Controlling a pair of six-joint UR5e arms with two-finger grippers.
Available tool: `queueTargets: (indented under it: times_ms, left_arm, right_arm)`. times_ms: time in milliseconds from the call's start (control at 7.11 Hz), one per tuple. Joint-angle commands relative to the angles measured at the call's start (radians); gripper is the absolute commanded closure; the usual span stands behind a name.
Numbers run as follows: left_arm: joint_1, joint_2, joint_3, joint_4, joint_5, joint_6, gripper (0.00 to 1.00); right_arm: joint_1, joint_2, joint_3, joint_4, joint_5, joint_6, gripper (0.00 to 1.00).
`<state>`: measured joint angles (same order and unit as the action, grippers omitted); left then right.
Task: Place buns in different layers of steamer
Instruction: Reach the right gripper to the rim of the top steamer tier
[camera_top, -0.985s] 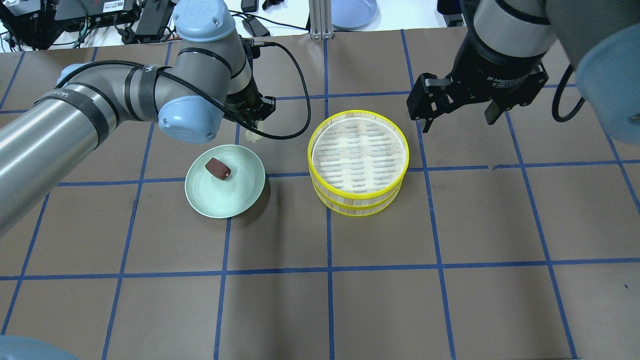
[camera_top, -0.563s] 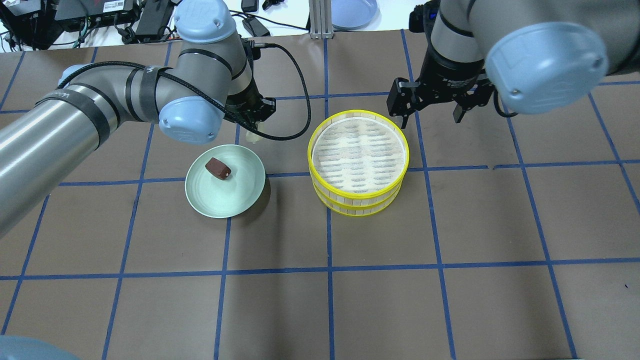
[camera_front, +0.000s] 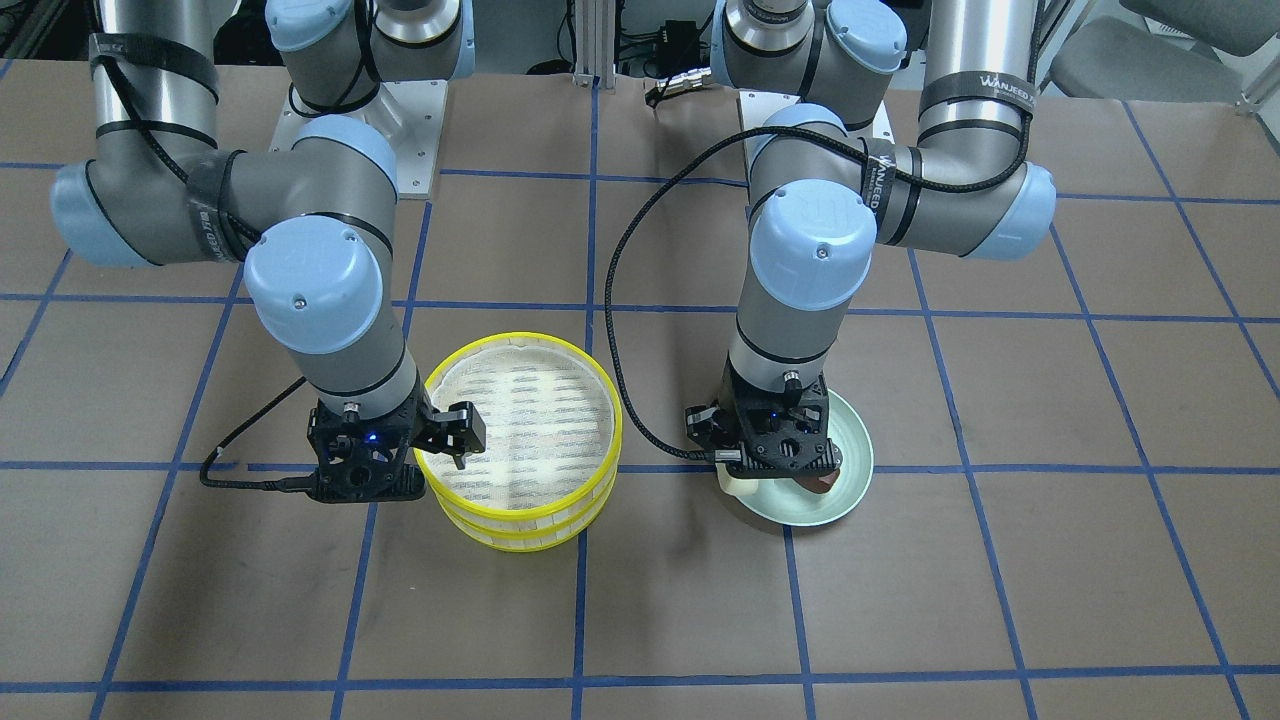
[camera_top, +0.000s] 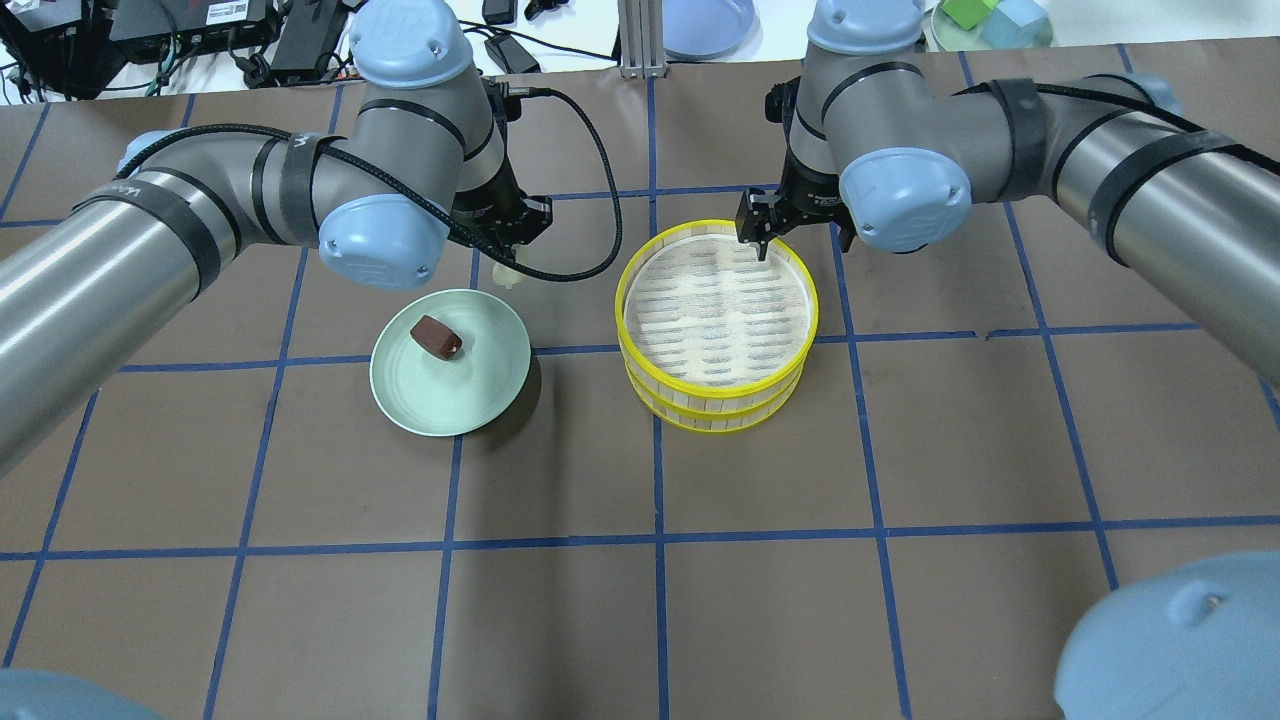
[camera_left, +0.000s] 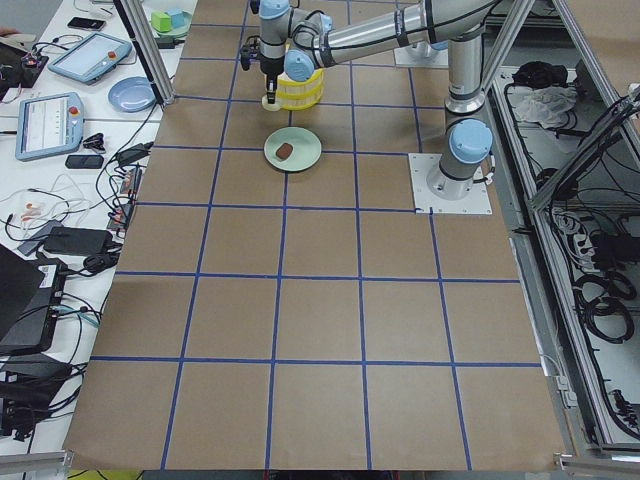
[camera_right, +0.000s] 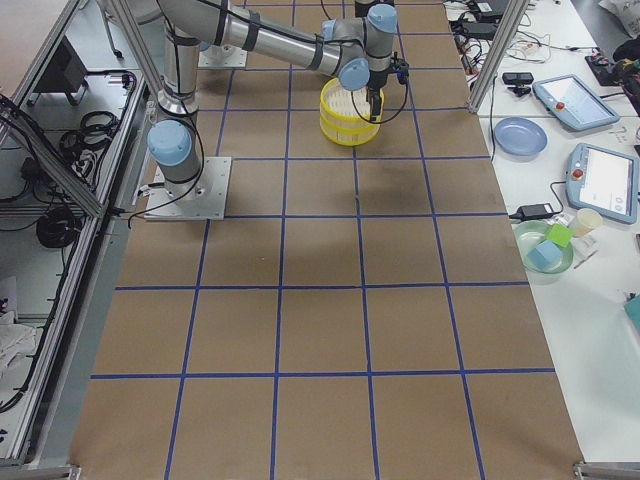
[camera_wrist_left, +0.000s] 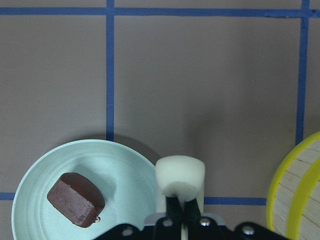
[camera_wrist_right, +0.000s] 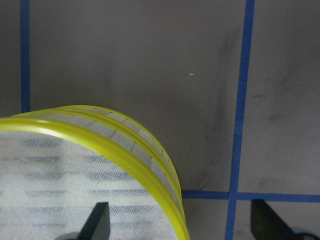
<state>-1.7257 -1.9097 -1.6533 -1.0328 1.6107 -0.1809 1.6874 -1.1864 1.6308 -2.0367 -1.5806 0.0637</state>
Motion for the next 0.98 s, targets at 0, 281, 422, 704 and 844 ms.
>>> queueTargets:
  times_ms: [0,281,422,704,844]
  left_arm:
    - [0.000,0.000,0.000,-0.001,0.000,0.000,0.99]
    - [0.000,-0.002,-0.002,-0.003,0.000,0.001,0.99]
    - [0.000,0.000,-0.009,-0.001,0.000,0.008,0.99]
    - [0.000,0.000,-0.011,-0.001,0.000,0.009,0.99]
    - [0.000,0.001,-0.013,-0.001,0.001,0.011,0.99]
  right_arm:
    - [-0.001,0.010,0.021,0.003,-0.002,0.002,0.37]
    - [-0.001,0.007,0.020,0.072,0.001,-0.001,0.77]
    - [-0.002,-0.002,0.020,0.073,-0.001,-0.001,0.91]
    - [-0.002,-0.080,0.017,0.136,-0.001,-0.001,1.00]
    - [-0.008,-0.129,0.012,0.194,-0.001,-0.002,1.00]
